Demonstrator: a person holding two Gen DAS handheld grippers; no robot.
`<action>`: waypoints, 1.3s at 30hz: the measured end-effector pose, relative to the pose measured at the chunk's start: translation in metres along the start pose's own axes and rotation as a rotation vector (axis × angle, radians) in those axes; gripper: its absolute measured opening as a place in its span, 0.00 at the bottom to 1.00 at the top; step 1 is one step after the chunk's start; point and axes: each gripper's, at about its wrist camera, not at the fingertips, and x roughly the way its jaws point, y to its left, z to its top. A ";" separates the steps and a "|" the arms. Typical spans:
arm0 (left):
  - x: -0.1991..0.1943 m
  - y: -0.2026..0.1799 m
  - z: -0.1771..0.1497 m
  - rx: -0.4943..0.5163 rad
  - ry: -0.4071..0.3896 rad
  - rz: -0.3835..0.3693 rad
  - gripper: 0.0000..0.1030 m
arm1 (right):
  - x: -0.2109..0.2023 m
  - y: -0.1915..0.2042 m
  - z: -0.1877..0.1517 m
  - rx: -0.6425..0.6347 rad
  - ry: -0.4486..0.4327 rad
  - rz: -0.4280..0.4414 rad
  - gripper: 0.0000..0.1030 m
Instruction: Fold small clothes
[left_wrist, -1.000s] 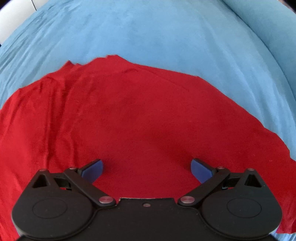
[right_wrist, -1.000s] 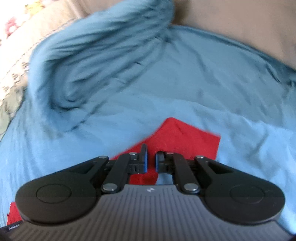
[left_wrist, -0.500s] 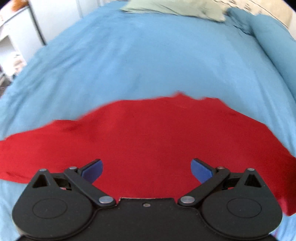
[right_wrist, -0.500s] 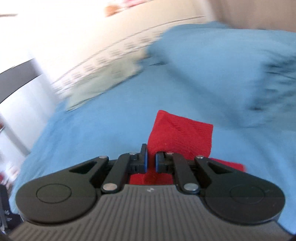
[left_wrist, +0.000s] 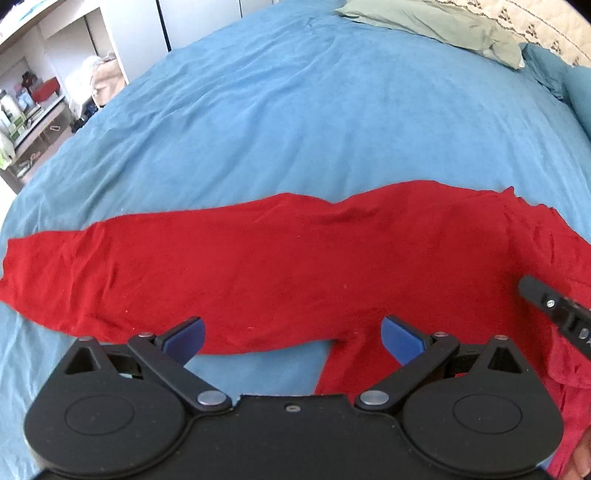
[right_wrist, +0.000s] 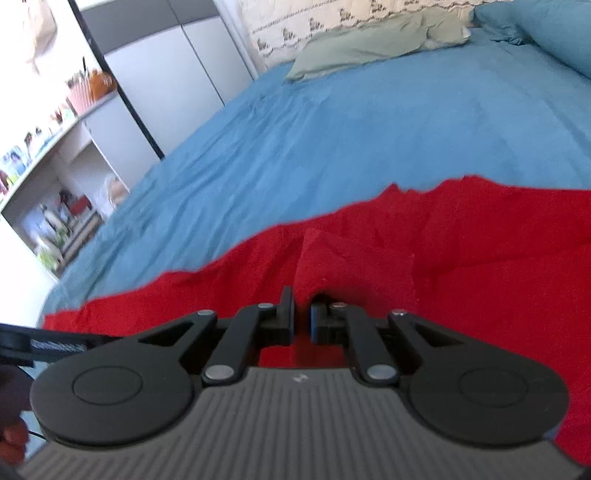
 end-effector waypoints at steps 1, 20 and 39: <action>-0.002 0.001 -0.002 -0.003 -0.003 -0.002 1.00 | 0.002 0.001 -0.002 -0.007 0.009 -0.001 0.26; -0.016 -0.007 0.037 0.033 -0.084 -0.069 1.00 | -0.003 0.054 -0.053 -0.500 0.092 0.050 0.94; 0.012 -0.193 -0.008 0.503 -0.034 -0.251 0.68 | -0.132 -0.068 -0.084 -0.280 0.075 -0.143 0.95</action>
